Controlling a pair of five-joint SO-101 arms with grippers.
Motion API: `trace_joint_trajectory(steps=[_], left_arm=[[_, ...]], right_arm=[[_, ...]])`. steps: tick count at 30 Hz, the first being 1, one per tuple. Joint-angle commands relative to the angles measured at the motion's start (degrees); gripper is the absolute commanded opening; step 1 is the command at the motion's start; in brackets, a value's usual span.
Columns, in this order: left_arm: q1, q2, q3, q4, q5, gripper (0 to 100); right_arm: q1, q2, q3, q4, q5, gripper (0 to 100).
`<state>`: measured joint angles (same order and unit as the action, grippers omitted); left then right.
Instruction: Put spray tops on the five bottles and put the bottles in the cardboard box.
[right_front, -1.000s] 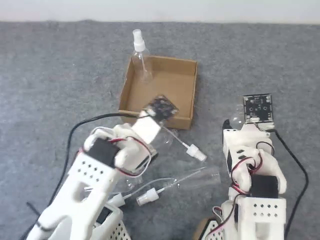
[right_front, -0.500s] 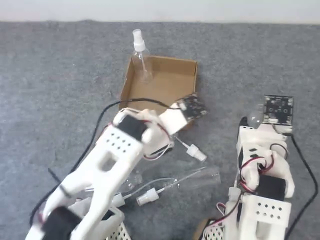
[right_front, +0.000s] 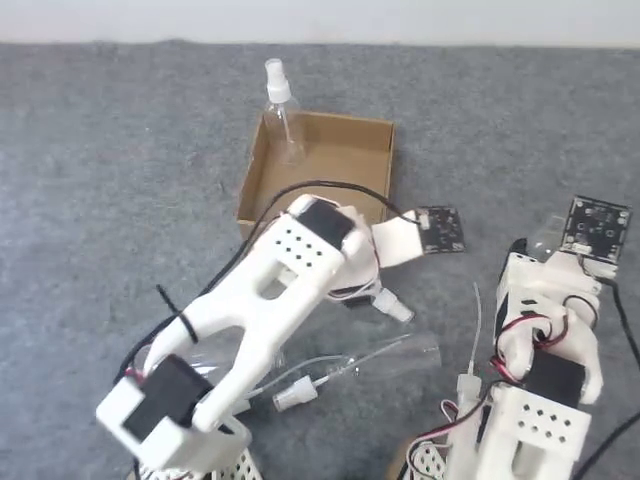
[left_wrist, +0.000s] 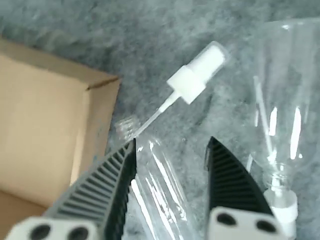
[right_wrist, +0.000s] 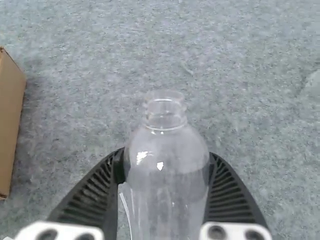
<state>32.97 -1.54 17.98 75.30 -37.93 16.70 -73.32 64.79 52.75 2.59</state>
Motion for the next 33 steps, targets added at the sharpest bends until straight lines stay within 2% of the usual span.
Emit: trace_joint_trajectory(steps=[1,5,19,33], left_arm=[[2.37,1.85,-5.32,2.20,-2.11,22],[4.31,5.45,-5.49,2.29,-6.95,21],[6.86,12.75,-11.03,2.29,-13.63,21],[8.44,26.20,-21.93,2.29,-15.56,21]], right_arm=[[0.75,-1.36,-3.69,-1.54,-0.62,9.0],[0.84,-1.36,-3.69,-1.54,-0.62,9.0],[0.75,-1.36,-3.78,-1.54,-0.44,9.0],[0.75,-1.36,-3.78,-2.24,-0.26,9.0]])
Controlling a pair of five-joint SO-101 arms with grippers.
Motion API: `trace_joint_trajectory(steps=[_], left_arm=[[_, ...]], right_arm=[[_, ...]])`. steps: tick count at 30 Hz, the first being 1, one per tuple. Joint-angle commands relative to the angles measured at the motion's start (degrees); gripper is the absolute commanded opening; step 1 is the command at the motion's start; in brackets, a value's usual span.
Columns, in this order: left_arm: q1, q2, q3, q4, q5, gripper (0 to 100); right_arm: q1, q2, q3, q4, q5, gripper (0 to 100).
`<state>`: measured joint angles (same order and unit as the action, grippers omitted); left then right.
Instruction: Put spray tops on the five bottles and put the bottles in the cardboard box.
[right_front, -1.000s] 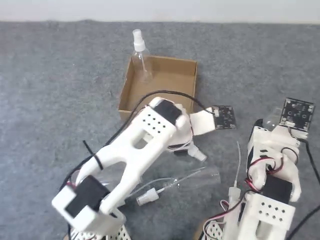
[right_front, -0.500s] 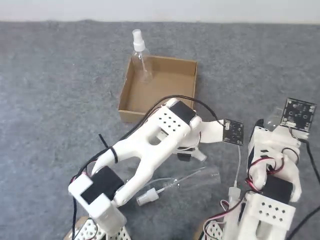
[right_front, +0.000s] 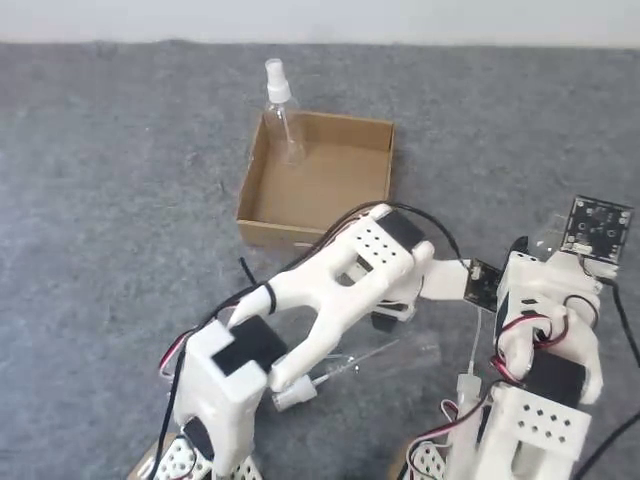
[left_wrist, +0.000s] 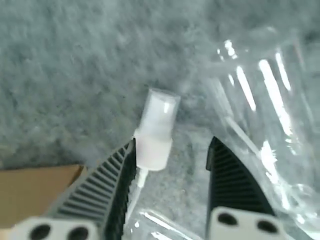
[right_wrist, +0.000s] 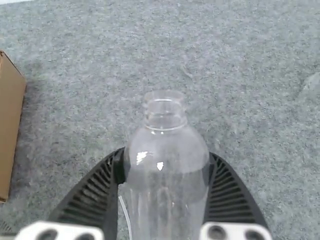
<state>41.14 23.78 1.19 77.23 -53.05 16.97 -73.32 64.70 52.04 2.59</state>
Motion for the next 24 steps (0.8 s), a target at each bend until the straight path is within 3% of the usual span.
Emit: trace_joint_trajectory(steps=[1,15,24], left_arm=[[0.26,1.58,-5.67,0.18,-0.53,21],[0.09,6.77,-8.92,0.79,-0.26,13],[-1.41,6.59,-15.43,11.08,1.32,4]], right_arm=[[0.48,-1.36,-3.69,-1.54,-0.26,9.0],[0.48,-1.36,-3.60,-1.54,-0.18,9.0],[0.48,-1.36,-3.60,-1.54,-0.18,9.0]])
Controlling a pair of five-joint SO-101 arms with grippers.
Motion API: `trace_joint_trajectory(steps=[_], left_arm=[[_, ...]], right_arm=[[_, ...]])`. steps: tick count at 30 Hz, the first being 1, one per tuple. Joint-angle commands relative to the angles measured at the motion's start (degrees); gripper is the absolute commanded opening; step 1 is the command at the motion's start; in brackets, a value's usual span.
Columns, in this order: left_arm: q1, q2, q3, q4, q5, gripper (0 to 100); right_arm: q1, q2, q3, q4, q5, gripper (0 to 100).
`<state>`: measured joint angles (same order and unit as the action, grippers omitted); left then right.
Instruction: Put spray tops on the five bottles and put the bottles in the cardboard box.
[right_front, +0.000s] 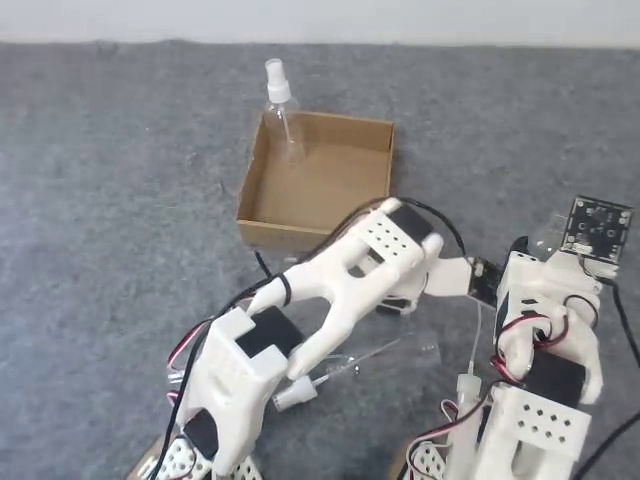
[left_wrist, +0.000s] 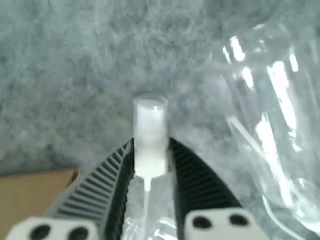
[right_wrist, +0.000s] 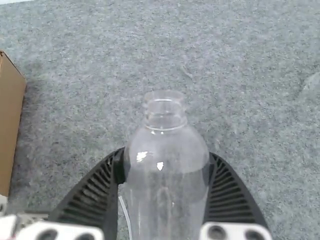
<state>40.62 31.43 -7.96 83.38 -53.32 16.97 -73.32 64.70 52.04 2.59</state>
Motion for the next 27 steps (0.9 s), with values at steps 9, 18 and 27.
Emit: trace_joint_trajectory(steps=[9,18,27], left_arm=[[-1.41,-0.53,-16.31,13.71,10.29,3],[-1.49,-0.44,-16.04,12.92,9.76,17],[-1.41,5.01,-16.66,10.90,7.38,18]], right_arm=[[0.48,-1.36,-3.60,-1.36,-0.18,9.0],[0.48,-1.36,-3.60,-1.10,-0.09,9.0],[0.40,-1.36,-3.60,-1.27,-0.09,9.0]])
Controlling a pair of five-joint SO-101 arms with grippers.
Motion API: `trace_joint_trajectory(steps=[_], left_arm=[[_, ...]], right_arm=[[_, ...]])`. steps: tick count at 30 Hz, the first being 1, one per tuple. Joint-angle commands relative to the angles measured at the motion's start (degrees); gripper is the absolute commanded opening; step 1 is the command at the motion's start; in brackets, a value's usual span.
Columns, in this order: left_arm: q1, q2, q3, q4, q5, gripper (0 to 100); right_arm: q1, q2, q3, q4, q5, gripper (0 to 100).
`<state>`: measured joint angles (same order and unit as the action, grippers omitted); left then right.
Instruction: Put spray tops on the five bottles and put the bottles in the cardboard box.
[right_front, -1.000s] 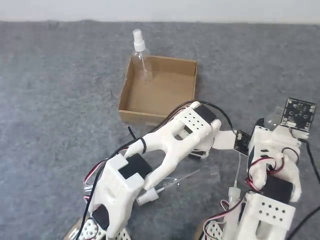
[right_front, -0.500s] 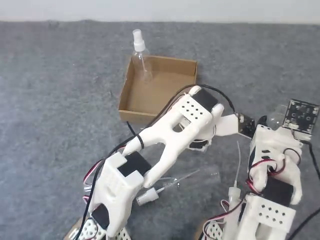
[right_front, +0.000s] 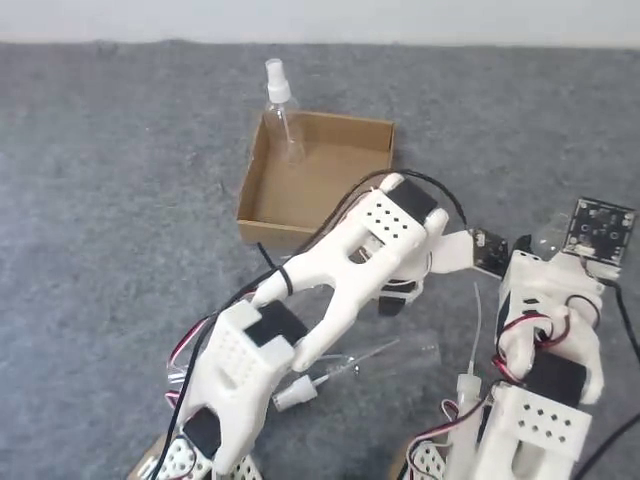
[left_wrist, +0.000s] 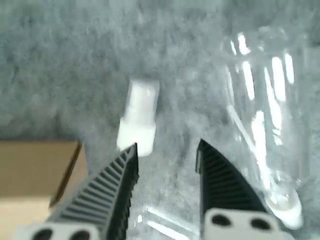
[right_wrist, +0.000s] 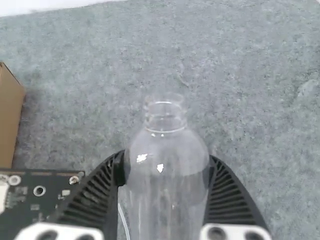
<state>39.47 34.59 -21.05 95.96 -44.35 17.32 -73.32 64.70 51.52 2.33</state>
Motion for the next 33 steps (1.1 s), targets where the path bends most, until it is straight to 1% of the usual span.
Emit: trace_joint_trajectory(steps=[1,5,10,14,19,23,24,27,33], left_arm=[[-0.35,3.08,-4.09,-2.20,-1.76,18],[-2.29,7.65,-8.75,-4.13,-1.67,18],[-4.13,13.71,-16.04,-3.69,-1.85,17],[-4.04,18.11,-17.63,-3.60,-1.67,17],[-3.69,17.76,-20.18,0.35,-1.85,8],[-3.60,17.67,-23.43,4.40,-1.58,4],[-3.69,17.49,-23.69,4.57,-1.23,3],[-3.96,17.49,-24.31,4.57,2.73,1],[-4.04,16.62,-23.96,4.66,7.30,1]], right_arm=[[0.04,-1.36,-3.60,-0.75,0.18,9.0],[0.04,-1.36,-3.60,-0.84,0.18,9.0],[0.04,-1.36,-3.60,-0.84,0.18,9.0],[0.04,-1.36,-3.60,-0.84,0.18,9.0],[0.04,-1.36,-3.60,-0.92,0.18,9.0],[0.04,-1.36,-3.52,-1.01,0.18,9.0],[0.04,-1.36,-3.52,-1.01,0.18,9.0],[0.04,-1.36,-3.43,-0.92,0.18,9.0],[-0.22,-1.36,-3.25,-1.01,0.18,9.0]])
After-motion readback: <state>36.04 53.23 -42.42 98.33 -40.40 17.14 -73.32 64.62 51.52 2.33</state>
